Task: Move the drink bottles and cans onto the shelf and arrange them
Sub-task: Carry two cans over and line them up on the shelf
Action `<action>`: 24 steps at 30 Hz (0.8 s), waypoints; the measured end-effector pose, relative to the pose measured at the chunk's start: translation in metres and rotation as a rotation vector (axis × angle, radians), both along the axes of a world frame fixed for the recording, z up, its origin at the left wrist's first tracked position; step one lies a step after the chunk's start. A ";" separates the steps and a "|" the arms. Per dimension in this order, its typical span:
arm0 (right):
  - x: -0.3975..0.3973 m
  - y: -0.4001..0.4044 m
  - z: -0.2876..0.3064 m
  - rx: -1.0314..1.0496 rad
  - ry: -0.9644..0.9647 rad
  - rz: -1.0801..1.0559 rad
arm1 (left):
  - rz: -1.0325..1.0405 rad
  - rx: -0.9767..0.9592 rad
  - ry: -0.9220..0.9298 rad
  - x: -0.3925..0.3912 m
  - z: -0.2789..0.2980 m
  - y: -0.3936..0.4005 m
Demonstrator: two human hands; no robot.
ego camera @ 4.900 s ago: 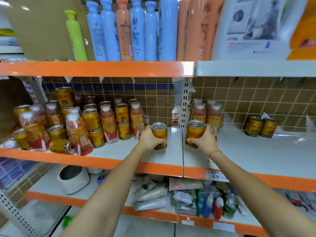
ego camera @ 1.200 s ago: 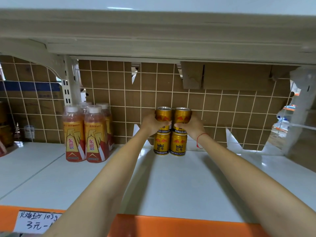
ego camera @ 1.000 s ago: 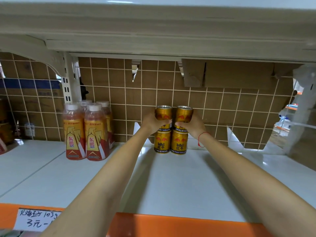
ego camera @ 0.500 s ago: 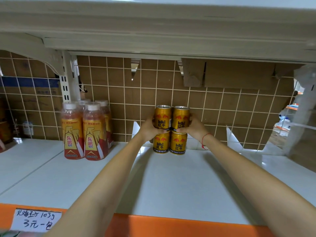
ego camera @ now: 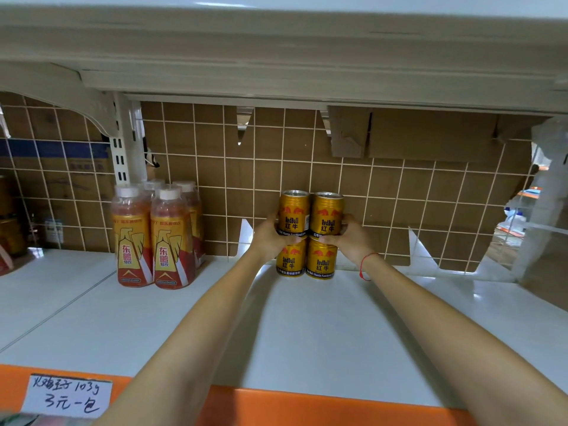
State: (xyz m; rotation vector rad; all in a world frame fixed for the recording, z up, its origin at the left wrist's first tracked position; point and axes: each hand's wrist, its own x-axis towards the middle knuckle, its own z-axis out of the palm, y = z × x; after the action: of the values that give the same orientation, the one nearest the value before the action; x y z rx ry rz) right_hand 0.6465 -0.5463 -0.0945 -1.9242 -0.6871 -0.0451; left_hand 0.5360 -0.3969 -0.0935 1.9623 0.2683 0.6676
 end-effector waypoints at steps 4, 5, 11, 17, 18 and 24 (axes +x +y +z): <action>0.000 0.000 0.000 -0.002 -0.005 0.007 | 0.003 0.000 0.006 0.001 0.001 0.000; 0.000 -0.001 0.000 0.000 0.001 0.011 | 0.004 -0.001 0.008 0.001 0.001 0.000; -0.002 -0.002 0.001 -0.022 0.003 0.005 | 0.037 -0.002 0.012 0.004 -0.002 0.001; -0.004 -0.002 0.001 -0.007 0.021 0.008 | 0.032 -0.013 0.009 0.005 -0.001 -0.001; -0.005 -0.002 0.001 -0.003 0.028 0.013 | 0.033 -0.020 0.012 0.005 -0.001 -0.001; -0.008 -0.002 0.003 0.011 0.059 0.038 | 0.005 -0.052 0.037 0.002 -0.001 -0.001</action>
State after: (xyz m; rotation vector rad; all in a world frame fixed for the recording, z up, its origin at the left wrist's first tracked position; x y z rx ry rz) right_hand 0.6381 -0.5484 -0.0918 -1.8941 -0.6831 0.0314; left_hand 0.5380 -0.3978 -0.0942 1.9261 0.3105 0.6217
